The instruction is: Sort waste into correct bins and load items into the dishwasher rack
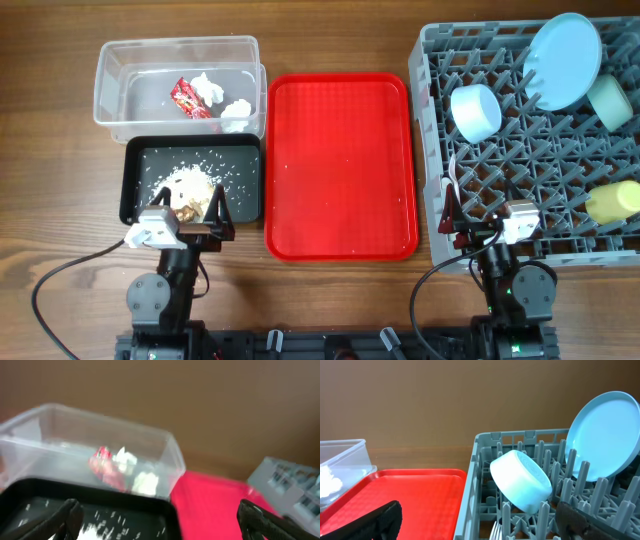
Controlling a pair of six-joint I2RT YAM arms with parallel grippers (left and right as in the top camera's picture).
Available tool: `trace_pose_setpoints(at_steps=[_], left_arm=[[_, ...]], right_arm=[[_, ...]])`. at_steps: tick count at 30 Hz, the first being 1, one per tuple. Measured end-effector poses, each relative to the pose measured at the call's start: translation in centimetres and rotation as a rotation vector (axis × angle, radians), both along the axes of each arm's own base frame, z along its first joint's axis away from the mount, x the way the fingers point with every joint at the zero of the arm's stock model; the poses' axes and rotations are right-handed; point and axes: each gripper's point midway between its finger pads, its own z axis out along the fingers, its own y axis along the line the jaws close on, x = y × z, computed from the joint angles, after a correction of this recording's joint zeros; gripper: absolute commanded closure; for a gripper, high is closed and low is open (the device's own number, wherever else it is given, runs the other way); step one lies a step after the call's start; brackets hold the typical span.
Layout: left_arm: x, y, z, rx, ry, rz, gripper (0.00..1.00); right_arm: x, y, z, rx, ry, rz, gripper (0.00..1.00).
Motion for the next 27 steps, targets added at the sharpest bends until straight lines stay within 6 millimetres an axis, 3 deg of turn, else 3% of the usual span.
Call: trace_pose_setpoints(at_steps=[2,27], left_arm=[[-0.03,0.03,-1.19,0.016,0.039,0.000,0.00],[-0.03,0.05,-1.19,0.037,0.036,0.000,0.00]], right_arm=[[0.00,0.01,0.00,0.000,0.000,0.000,0.00],[0.00,0.00,0.00,0.000,0.000,0.000,0.00]])
